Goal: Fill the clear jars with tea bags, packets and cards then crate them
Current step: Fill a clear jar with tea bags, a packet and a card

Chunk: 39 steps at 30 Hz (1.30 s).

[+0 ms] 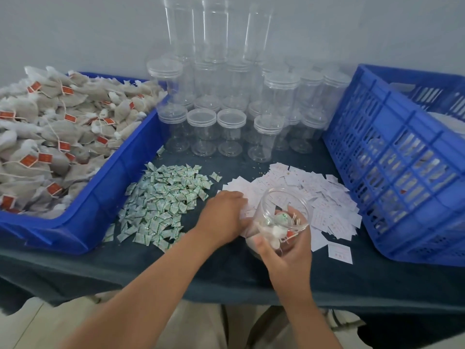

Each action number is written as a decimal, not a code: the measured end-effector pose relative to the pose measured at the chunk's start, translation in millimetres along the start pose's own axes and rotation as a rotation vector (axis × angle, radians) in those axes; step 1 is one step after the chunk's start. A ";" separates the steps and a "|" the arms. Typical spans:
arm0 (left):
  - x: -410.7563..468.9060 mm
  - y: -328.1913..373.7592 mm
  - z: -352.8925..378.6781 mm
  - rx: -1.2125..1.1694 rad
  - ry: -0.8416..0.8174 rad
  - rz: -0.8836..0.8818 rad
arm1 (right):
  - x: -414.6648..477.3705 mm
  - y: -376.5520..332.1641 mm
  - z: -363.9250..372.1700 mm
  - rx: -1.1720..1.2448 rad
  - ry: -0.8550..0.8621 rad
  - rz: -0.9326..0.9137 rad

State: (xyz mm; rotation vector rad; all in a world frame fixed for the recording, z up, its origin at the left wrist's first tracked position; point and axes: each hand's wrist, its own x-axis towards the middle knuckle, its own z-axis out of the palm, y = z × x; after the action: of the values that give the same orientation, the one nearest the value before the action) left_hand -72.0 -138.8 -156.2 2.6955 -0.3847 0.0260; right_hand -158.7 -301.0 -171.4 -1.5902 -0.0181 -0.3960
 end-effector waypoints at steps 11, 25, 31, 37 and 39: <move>4.3 -6.5 15.2 0.206 0.285 -0.001 | 12.5 11.3 -6.8 -0.054 -0.029 0.055; -13.2 -13.4 20.9 0.130 0.176 0.143 | 12.0 15.3 -9.1 -0.038 -0.021 0.084; -12.1 -11.9 13.8 -0.151 0.341 0.121 | 11.6 15.5 -8.9 -0.045 -0.014 0.093; -8.2 -13.0 -10.8 -0.573 0.178 -0.233 | 9.7 11.4 -9.9 -0.023 -0.038 0.094; -11.3 -12.5 -23.0 -0.702 0.229 -0.279 | 7.5 7.9 -8.4 -0.013 -0.043 0.085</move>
State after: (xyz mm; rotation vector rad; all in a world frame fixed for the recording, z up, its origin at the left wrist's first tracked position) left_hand -78.6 -115.5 -141.1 1.9986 0.0572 0.0980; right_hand -151.6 -311.4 -177.0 -1.6067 0.0195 -0.2965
